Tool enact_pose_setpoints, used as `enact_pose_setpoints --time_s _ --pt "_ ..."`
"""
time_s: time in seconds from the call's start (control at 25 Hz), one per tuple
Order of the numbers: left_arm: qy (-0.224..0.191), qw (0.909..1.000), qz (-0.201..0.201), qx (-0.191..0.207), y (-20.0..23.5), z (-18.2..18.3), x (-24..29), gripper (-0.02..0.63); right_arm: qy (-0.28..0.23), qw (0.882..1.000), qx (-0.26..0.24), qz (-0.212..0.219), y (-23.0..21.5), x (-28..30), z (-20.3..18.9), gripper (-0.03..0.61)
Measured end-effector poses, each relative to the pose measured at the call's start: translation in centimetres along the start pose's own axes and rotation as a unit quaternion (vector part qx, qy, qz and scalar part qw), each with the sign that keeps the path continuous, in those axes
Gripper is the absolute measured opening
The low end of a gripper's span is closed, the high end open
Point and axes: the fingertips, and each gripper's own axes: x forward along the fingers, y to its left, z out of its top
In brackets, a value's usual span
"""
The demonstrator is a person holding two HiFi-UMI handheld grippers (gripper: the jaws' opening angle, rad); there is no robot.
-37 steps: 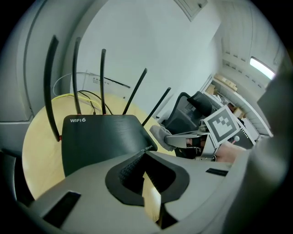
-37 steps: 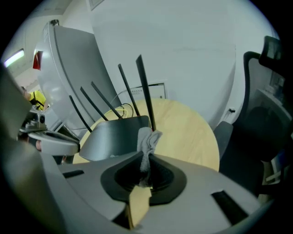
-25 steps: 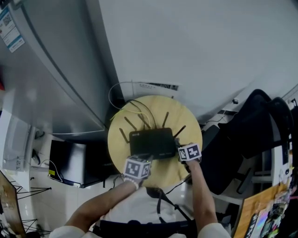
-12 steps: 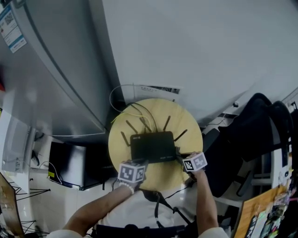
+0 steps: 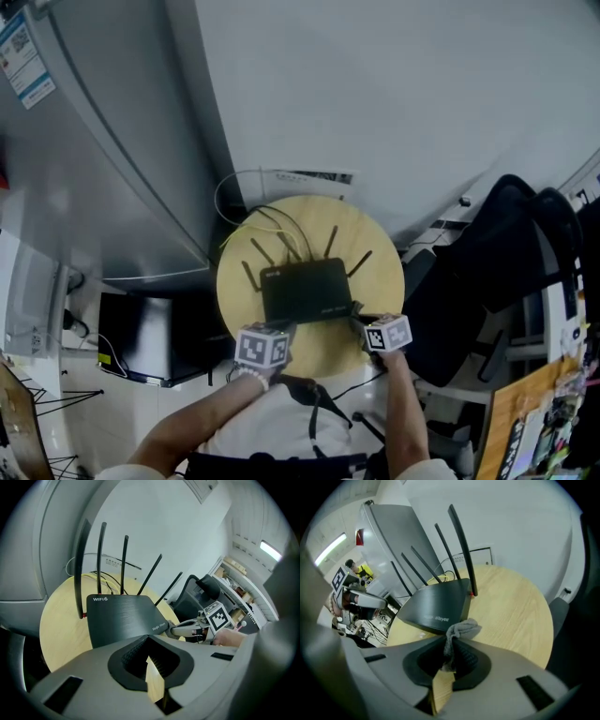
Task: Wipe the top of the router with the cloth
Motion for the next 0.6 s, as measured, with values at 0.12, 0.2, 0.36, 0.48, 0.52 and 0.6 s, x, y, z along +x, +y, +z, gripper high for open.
enact_pose_setpoints --time_s 0.12,0.2,0.36,0.48,0.52,0.6 --pt "-0.004 0.9999 0.006 -0.01 0.7 -0.6 -0.8 -0.002 -0.013 1.0 0.009 0.007 1.7 0.7 -0.1 0.038" --pt "-0.005 0.9998 0.01 -0.018 1.3 -1.3 -1.4 -0.002 -0.019 1.0 0.011 0.014 3.1 1.3 -0.2 0.038" --pt "-0.009 0.9992 0.023 -0.032 2.7 -2.8 -2.7 -0.002 -0.026 0.999 0.009 0.029 6.3 2.8 -0.1 0.038" --pt "-0.014 0.9978 0.034 -0.055 4.1 -3.9 -3.7 -0.002 -0.024 0.999 0.005 0.043 9.1 4.3 0.0 0.04" --pt "-0.016 0.9973 0.037 -0.061 4.5 -4.2 -4.1 -0.002 -0.023 0.999 0.002 0.046 10.1 4.8 0.0 0.039" --pt "-0.02 0.9966 0.041 -0.069 5.0 -4.7 -5.0 -0.002 -0.021 0.998 -0.006 0.052 12.0 5.7 0.3 0.04"
